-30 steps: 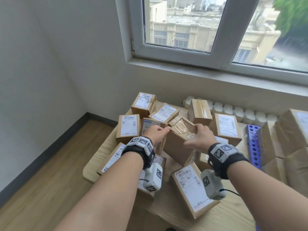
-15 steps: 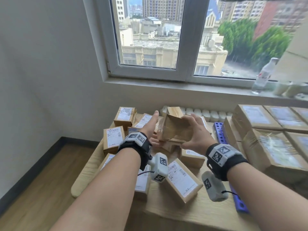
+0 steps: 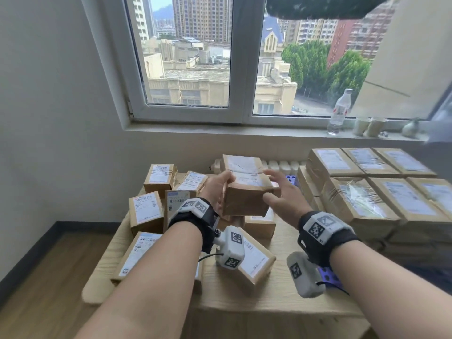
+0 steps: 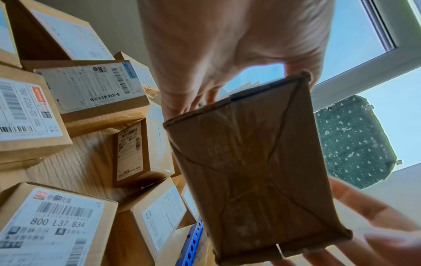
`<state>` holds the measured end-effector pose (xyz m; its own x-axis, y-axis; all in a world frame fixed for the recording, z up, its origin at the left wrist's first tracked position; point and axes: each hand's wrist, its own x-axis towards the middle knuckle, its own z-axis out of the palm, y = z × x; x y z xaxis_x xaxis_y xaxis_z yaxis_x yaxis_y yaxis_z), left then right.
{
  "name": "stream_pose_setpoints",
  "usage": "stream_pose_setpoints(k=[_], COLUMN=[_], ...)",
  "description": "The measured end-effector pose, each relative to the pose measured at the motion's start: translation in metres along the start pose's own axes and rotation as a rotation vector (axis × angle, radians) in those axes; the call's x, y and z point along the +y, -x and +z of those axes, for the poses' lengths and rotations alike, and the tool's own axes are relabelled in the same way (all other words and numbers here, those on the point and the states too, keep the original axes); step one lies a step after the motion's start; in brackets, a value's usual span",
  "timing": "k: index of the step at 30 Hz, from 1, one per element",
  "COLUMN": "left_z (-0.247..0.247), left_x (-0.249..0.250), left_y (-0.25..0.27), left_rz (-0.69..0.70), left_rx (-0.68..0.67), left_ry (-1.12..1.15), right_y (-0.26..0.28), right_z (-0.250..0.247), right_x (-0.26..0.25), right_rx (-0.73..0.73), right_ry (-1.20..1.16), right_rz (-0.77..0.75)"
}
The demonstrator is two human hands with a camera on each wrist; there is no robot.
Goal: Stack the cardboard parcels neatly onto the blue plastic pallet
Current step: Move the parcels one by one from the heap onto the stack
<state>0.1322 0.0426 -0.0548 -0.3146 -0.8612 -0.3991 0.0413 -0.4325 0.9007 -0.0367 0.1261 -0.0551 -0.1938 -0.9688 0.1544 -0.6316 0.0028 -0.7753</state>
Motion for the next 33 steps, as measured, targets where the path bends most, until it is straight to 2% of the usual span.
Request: stream_pose_setpoints(k=[5,8,10,12,16,19,21,27,33], left_z=[0.024,0.040,0.053,0.066,0.102,0.135,0.156,0.205,0.259], left_x=[0.002,0.006,0.012,0.018,0.033,0.044,0.050,0.058,0.059], left_y=[0.002,0.002,0.002,-0.002,-0.001,-0.006,-0.007,-0.019,-0.036], left_rz=[0.080,0.171,0.234,0.316,0.426,0.460,0.450,0.486,0.518], left_rx=[-0.051,-0.090,-0.077,-0.054,-0.019,-0.048,-0.051,-0.064,-0.096], left_ry=[0.021,-0.013,-0.138,-0.410,-0.793,-0.915,-0.967,-1.017,-1.035], right_y=[-0.006,-0.009,-0.015,-0.022,-0.036,-0.048,-0.055,-0.065,-0.079], right_z=[-0.023,-0.040,-0.057,-0.077,-0.116,-0.140,-0.155,-0.200,-0.246], right_x=[0.013,0.023,0.026,0.026,0.015,0.011,0.012,0.037,0.076], right_rx=[0.109,0.130,0.166,0.189,0.091,-0.047,-0.121,-0.225,-0.206], right_ry=[-0.106,-0.072,0.029,0.175,0.422,0.632,0.734,0.661,0.497], right_rz=[0.157,0.170,0.134,0.058,-0.137,-0.209,-0.205,-0.034,-0.006])
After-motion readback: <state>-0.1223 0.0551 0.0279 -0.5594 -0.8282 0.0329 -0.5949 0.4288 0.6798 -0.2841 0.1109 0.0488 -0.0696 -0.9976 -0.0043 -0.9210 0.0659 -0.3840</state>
